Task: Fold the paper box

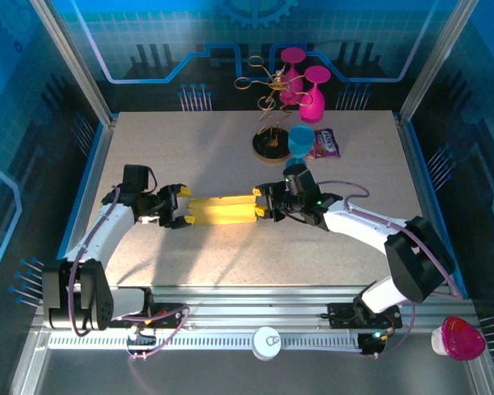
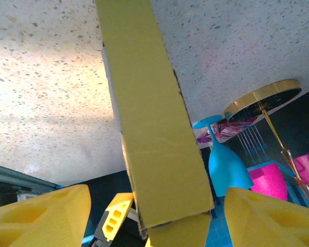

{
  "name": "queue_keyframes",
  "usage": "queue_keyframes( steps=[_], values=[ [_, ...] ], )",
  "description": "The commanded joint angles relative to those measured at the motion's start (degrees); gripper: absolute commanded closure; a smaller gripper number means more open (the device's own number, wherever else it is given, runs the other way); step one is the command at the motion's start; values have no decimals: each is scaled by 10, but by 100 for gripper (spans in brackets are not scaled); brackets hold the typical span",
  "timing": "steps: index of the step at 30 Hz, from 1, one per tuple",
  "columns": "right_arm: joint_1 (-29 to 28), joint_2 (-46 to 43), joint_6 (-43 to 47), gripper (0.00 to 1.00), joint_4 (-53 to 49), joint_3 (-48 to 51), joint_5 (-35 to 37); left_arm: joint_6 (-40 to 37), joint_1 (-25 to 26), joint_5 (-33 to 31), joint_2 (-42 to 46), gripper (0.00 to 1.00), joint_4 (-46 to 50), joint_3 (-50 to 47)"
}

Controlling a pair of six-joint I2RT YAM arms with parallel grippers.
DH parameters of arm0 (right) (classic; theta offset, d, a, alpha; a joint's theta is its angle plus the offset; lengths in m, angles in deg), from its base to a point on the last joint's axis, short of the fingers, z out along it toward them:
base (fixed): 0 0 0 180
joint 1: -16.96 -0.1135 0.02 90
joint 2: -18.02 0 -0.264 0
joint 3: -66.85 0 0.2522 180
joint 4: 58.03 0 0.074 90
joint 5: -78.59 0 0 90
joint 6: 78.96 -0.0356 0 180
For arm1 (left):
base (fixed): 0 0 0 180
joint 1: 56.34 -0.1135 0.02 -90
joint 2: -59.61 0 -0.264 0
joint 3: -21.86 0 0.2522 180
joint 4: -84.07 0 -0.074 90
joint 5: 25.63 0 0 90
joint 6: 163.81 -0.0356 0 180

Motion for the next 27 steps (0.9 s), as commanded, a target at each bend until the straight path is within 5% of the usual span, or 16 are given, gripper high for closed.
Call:
queue_keyframes(
  steps=[1,9,27],
  values=[
    [-3,15,1,55,-4,3,-1,-32,-12,-1,20,29,49,19],
    [0,15,4,56,-6,0,-2,-211,-29,-103,35,36,228,124],
    [4,21,11,62,-3,7,-5,-267,22,-54,6,51,140,78]
  ],
)
